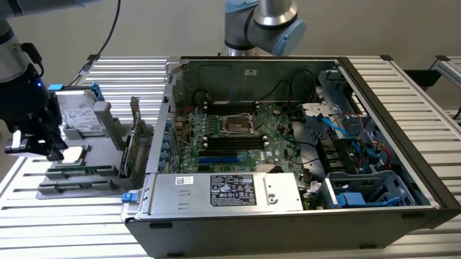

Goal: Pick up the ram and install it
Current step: 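Pick up the ram and move it above insertion slot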

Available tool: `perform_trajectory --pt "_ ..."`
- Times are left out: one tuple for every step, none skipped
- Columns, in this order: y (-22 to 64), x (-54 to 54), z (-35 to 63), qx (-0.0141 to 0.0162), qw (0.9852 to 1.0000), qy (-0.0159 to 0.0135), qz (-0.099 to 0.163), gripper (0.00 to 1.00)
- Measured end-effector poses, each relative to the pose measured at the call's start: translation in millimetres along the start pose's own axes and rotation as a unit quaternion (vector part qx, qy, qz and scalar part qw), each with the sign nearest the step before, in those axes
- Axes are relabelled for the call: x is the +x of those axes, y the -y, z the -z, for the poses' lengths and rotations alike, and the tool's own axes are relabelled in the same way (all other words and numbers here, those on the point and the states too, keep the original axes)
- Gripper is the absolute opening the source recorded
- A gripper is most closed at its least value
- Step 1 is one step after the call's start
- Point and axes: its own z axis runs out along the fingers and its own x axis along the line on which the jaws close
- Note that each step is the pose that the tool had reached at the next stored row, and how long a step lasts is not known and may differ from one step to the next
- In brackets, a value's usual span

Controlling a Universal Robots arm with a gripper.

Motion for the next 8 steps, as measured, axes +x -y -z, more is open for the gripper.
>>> perform_trajectory --pt "0.1 0.7 -1.8 0.0000 1.0000 0.0000 0.000 0.31" --pt "0.1 1.3 -3.6 0.0000 1.0000 0.0000 0.000 0.31" --pt "0.1 1.7 -5.4 0.0000 1.0000 0.0000 0.000 0.31" --pt "0.2 2.0 -7.1 0.0000 1.0000 0.0000 0.000 0.31" --pt "0.4 2.2 -8.9 0.0000 1.0000 0.0000 0.000 0.31" --pt "0.7 2.3 -10.8 0.0000 1.0000 0.0000 0.000 0.31" --pt "1.1 2.4 -12.6 0.0000 1.0000 0.0000 0.000 0.31" --pt "1.5 2.4 -14.4 0.0000 1.0000 0.0000 0.000 0.31"
